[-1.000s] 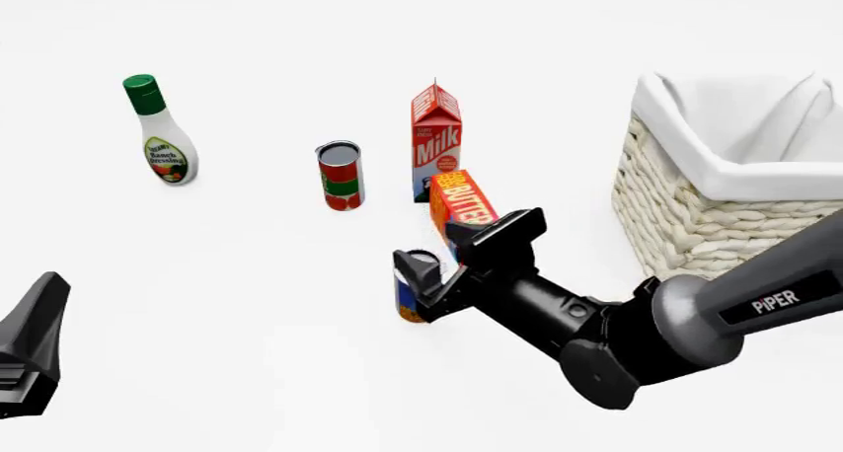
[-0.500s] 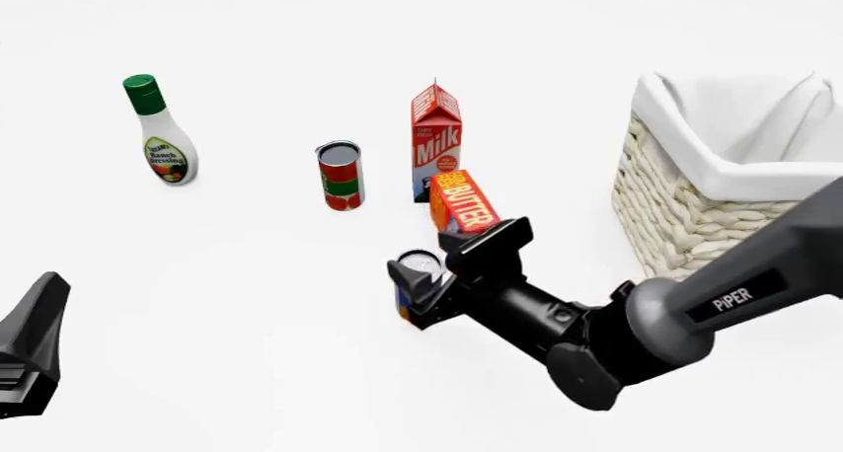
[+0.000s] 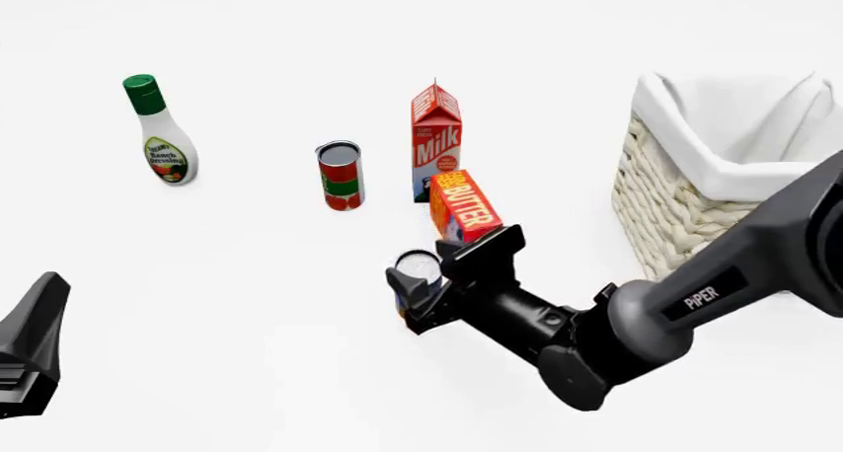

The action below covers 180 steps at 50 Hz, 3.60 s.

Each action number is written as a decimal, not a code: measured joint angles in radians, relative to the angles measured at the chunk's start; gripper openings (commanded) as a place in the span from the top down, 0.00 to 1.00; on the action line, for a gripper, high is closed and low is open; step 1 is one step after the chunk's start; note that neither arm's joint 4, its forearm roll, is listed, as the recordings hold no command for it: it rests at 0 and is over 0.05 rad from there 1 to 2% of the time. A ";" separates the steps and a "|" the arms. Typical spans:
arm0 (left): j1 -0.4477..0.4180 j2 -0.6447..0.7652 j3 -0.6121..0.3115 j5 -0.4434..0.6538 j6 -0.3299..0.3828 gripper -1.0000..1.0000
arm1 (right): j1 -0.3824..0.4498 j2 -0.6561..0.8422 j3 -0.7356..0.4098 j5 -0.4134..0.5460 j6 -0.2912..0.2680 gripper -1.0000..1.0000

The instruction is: Pick the alphabet soup and place it in the basket.

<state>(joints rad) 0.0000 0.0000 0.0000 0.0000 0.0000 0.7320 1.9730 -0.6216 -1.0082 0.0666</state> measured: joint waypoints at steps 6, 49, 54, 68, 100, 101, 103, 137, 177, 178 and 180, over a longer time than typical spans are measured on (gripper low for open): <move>0.000 0.000 0.000 0.000 0.000 0.00 | 0.000 0.010 -0.004 -0.001 0.001 0.00; 0.000 0.000 0.000 0.000 0.000 0.00 | 0.008 0.089 -0.053 0.019 0.005 0.00; 0.000 0.000 0.000 0.000 0.000 0.00 | 0.009 0.096 -0.058 0.022 0.004 0.00; 0.000 0.000 0.000 0.000 0.000 0.00 | 0.008 0.109 -0.066 0.025 0.002 0.00; 0.000 0.000 0.000 0.000 0.000 0.00 | 0.015 0.075 -0.035 0.018 -0.013 1.00; 0.000 0.000 0.000 0.000 0.000 0.00 | 0.016 0.067 -0.030 0.017 -0.014 1.00; 0.000 0.000 0.000 0.000 0.000 0.00 | 0.017 0.049 -0.019 0.016 -0.014 1.00; 0.000 0.000 0.000 0.000 0.000 0.00 | -0.032 -0.664 0.153 0.271 -0.061 1.00; 0.000 0.000 0.000 0.000 0.000 0.00 | -0.423 -1.194 0.018 0.764 -0.168 1.00; 0.000 0.000 0.000 0.000 0.000 0.00 | -0.436 -1.195 0.009 0.772 -0.169 1.00; 0.000 0.000 0.000 0.000 0.000 0.00 | -0.462 -1.196 -0.008 0.786 -0.171 1.00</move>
<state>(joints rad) 0.0000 0.0000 0.0000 0.0000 0.0000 0.2700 0.7771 -0.6297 -0.2219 -0.1042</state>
